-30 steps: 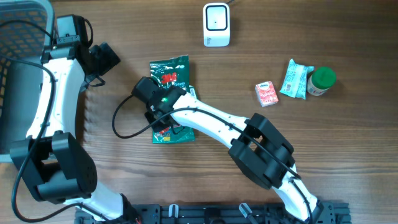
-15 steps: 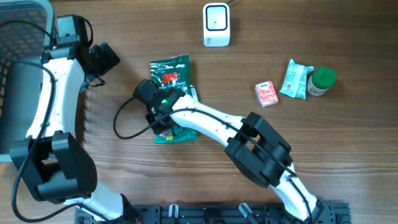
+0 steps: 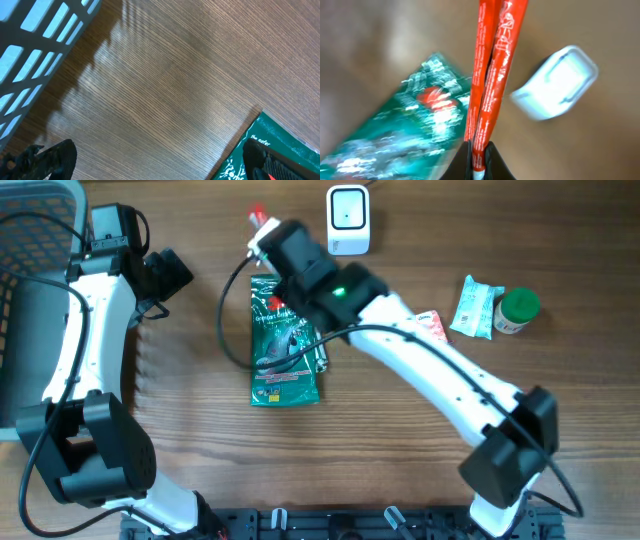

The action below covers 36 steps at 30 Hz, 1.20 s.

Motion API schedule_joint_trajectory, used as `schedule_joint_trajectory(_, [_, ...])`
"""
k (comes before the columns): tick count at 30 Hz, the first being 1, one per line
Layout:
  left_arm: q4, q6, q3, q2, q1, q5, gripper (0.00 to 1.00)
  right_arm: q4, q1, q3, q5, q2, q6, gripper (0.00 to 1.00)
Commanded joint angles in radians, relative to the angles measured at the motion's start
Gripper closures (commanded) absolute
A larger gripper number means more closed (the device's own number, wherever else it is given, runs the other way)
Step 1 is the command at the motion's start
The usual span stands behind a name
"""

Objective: Scan the item barcode
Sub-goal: 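Lift the Nescafe stick and hold it in front of the scanner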

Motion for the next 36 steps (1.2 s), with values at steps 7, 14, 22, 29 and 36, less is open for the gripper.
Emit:
schedule_joint_trajectory(7, [0.002,-0.007,0.005,0.000,0.015,0.001,0.00,0.239,-0.224,-0.049,0.101,0.029,-0.523,0.96])
schedule_joint_trajectory(14, [0.002,-0.007,0.005,0.000,0.015,0.001,0.00,0.388,-0.308,-0.049,0.103,0.103,-0.702,0.96])
schedule_joint_trajectory(22, [0.002,-0.007,0.005,0.000,0.015,0.001,0.00,0.605,-0.325,-0.049,0.278,0.238,-0.821,0.96])
schedule_joint_trajectory(29, [0.002,-0.007,0.005,0.000,0.015,0.001,0.00,0.641,-0.329,-0.049,0.362,0.369,-0.882,0.96])
schedule_joint_trajectory(36, [0.002,-0.007,0.005,0.000,0.015,0.001,0.00,0.616,-0.327,-0.050,0.356,0.389,-0.881,0.96])
